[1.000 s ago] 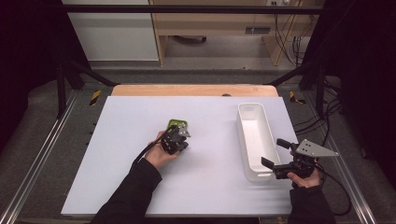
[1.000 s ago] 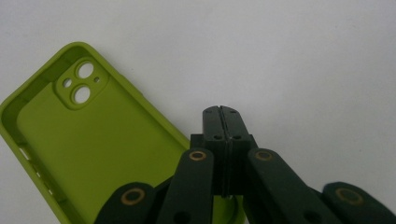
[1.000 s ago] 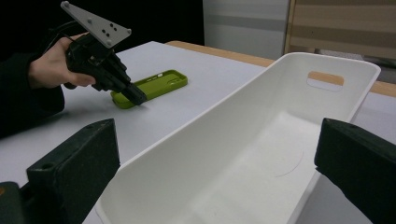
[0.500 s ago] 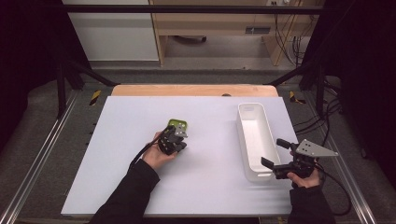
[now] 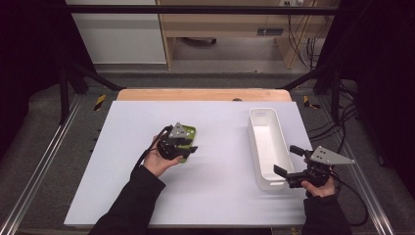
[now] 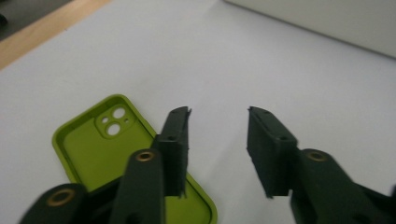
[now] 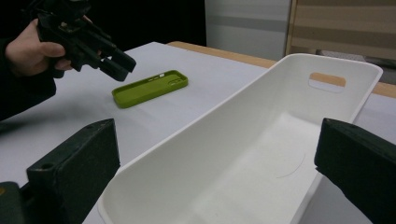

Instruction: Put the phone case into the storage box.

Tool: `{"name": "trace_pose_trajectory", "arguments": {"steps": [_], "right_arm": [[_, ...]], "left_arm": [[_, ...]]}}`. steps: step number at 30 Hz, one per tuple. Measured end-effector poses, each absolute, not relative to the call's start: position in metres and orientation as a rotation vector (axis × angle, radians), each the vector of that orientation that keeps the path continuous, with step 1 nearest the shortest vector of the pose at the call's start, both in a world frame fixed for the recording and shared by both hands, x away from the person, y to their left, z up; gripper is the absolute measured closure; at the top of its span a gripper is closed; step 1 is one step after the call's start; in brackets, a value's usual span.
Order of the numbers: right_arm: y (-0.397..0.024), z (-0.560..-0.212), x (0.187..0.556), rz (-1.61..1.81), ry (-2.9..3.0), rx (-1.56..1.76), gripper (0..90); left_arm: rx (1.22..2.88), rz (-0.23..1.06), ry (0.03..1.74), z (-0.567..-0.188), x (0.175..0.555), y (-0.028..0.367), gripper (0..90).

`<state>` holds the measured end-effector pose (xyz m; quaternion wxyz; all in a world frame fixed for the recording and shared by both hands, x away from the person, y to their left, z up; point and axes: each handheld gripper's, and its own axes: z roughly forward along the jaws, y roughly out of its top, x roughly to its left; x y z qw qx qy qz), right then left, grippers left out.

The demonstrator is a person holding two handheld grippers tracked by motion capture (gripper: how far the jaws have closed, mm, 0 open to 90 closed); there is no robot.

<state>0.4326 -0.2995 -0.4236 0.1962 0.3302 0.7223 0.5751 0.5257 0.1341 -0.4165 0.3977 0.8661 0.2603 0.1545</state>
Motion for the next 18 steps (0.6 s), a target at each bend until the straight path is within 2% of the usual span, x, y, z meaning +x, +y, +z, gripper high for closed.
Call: {"name": "trace_pose_trajectory", "arguments": {"steps": [9, 18], "right_arm": [[-0.300, -0.423, 0.432, 1.615, 2.022, 0.923, 0.4], [-0.300, -0.423, 0.432, 1.619, 2.016, 0.920, 0.4]], "left_arm": [[2.091, 0.430, 0.723, -0.402, 0.522, 0.150, 30.7], [2.032, 0.476, 0.782, -0.397, 0.522, 0.159, 12.1]]}}
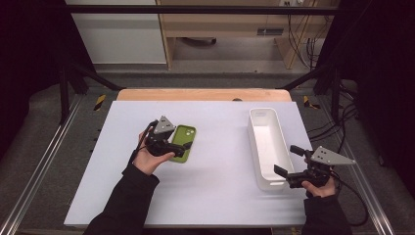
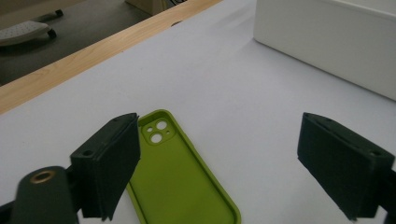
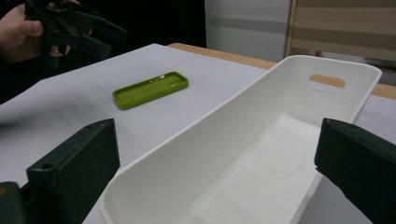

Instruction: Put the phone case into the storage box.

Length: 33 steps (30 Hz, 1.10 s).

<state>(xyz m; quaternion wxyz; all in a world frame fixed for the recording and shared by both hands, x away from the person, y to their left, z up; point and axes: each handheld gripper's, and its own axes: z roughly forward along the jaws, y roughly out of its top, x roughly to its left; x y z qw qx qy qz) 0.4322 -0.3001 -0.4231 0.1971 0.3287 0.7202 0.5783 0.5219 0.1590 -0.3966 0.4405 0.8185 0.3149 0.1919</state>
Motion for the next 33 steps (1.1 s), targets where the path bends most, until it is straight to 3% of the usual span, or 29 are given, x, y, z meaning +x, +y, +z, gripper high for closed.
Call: {"name": "trace_pose_trajectory", "arguments": {"steps": [4, 17, 33], "right_arm": [[-0.300, -0.423, 0.432, 1.622, 2.015, 0.921, 0.4], [-0.300, -0.423, 0.432, 1.620, 2.016, 0.922, 0.4], [-0.301, -0.421, 0.432, 1.626, 2.009, 0.919, 0.4]], "left_arm": [[2.019, 0.489, 0.803, -0.395, 0.523, 0.162, 6.7], [1.946, 0.487, 0.838, -0.384, 0.529, 0.175, 1.4], [1.913, 0.495, 0.877, -0.379, 0.545, 0.183, 1.1]]}}
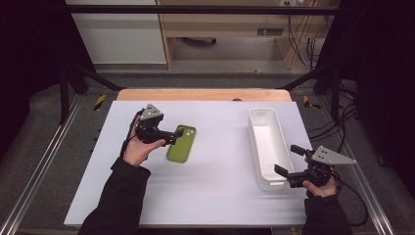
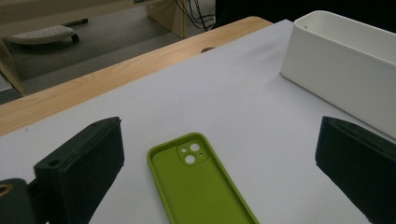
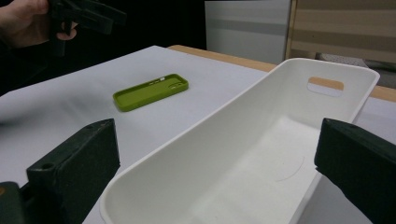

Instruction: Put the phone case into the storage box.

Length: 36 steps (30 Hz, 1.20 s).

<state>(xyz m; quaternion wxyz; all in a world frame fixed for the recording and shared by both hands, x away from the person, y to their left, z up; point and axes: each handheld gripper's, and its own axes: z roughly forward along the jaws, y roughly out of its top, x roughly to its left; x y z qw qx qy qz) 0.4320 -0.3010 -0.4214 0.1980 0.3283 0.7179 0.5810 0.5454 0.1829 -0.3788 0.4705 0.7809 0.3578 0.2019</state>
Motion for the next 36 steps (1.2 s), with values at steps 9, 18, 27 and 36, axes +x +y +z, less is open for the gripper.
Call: {"name": "trace_pose_trajectory", "arguments": {"steps": [9, 18, 27, 36], "right_arm": [[-0.301, -0.422, 0.432, 1.624, 2.012, 0.921, 0.4], [-0.300, -0.422, 0.432, 1.620, 2.014, 0.922, 0.4], [-0.299, -0.422, 0.432, 1.614, 2.018, 0.921, 0.4], [-0.299, -0.423, 0.433, 1.615, 2.019, 0.918, 0.4]], "left_arm": [[1.929, 0.500, 0.890, -0.377, 0.558, 0.178, 1.0], [1.926, 0.505, 0.898, -0.372, 0.569, 0.175, 1.1], [1.946, 0.497, 0.942, -0.383, 0.581, 0.176, 1.1], [1.980, 0.498, 0.971, -0.394, 0.590, 0.174, 1.1]]}}
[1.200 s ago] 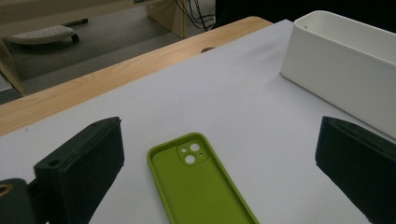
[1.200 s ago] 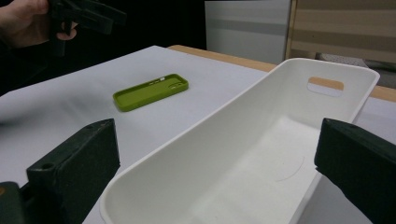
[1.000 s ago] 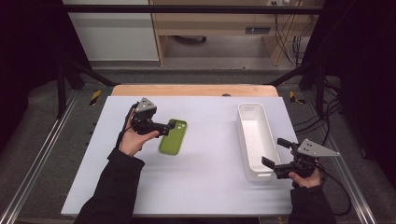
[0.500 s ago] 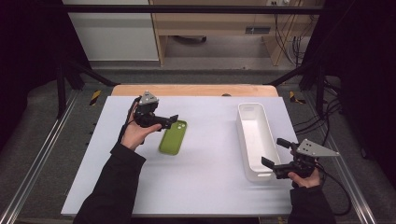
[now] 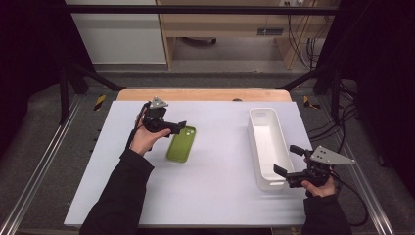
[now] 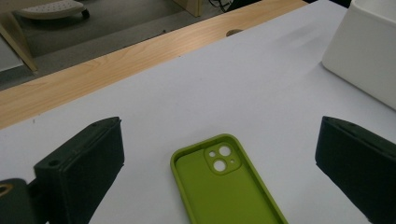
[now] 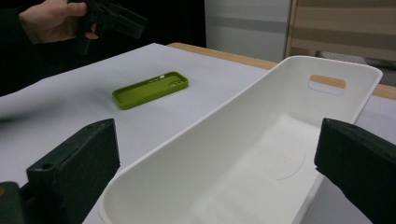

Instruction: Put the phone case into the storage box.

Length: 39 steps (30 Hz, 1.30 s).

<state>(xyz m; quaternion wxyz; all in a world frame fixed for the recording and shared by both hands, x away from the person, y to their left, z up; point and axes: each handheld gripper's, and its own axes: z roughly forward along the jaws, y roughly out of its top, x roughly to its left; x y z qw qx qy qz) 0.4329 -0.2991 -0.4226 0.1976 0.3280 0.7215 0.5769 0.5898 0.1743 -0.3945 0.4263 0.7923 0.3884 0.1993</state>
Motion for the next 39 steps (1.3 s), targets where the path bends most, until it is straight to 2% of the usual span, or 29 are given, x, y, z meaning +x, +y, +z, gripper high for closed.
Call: {"name": "trace_pose_trajectory", "arguments": {"steps": [39], "right_arm": [[-0.299, -0.422, 0.432, 1.614, 2.018, 0.922, 0.4]], "left_arm": [[2.100, 0.453, 1.086, -0.450, 0.584, 0.182, 2.5]]}}
